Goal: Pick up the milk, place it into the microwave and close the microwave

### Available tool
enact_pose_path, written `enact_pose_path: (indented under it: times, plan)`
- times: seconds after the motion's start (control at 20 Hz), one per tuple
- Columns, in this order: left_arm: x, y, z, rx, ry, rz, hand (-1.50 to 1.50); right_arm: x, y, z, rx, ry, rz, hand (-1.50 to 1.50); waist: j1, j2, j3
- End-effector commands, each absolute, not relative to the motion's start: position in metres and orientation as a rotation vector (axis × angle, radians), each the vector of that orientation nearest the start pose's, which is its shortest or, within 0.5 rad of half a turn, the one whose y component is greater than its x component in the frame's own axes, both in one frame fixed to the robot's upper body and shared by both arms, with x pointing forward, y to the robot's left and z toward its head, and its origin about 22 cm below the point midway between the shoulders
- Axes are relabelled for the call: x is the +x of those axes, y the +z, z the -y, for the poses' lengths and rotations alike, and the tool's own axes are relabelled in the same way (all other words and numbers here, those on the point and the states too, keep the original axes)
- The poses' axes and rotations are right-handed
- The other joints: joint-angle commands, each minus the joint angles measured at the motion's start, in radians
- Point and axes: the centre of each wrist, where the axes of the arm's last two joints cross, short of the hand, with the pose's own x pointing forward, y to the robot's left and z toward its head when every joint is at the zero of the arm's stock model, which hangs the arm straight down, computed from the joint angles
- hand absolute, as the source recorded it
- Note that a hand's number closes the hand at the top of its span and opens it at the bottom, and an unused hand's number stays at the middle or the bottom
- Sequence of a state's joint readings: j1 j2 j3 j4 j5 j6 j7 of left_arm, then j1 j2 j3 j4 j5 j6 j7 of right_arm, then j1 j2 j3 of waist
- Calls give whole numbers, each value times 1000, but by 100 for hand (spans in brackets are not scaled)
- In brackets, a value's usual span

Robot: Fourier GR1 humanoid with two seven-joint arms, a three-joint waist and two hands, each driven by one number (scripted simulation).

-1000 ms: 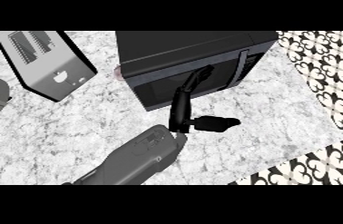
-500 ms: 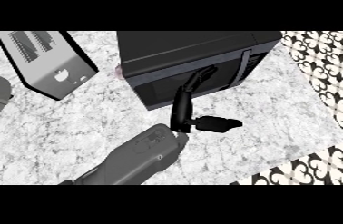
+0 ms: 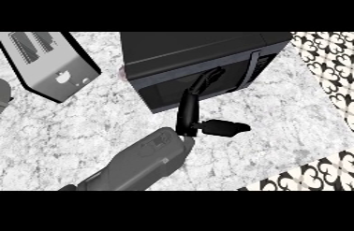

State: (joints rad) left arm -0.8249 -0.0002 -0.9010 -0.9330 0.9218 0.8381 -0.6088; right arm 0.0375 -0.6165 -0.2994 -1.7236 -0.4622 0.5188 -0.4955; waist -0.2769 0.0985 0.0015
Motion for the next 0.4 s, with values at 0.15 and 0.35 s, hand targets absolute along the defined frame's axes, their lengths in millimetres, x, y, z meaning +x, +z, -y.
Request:
enact_pose_path:
  times: [0.15,0.35]
  plan:
    - [328,30,-1,-69,3,1853,-150,231,133,413,259,421,2204,-150,-7,12,-2]
    - [329,30,-2,-72,8,1847,-150,235,141,423,262,410,2206,-150,-9,11,-1]
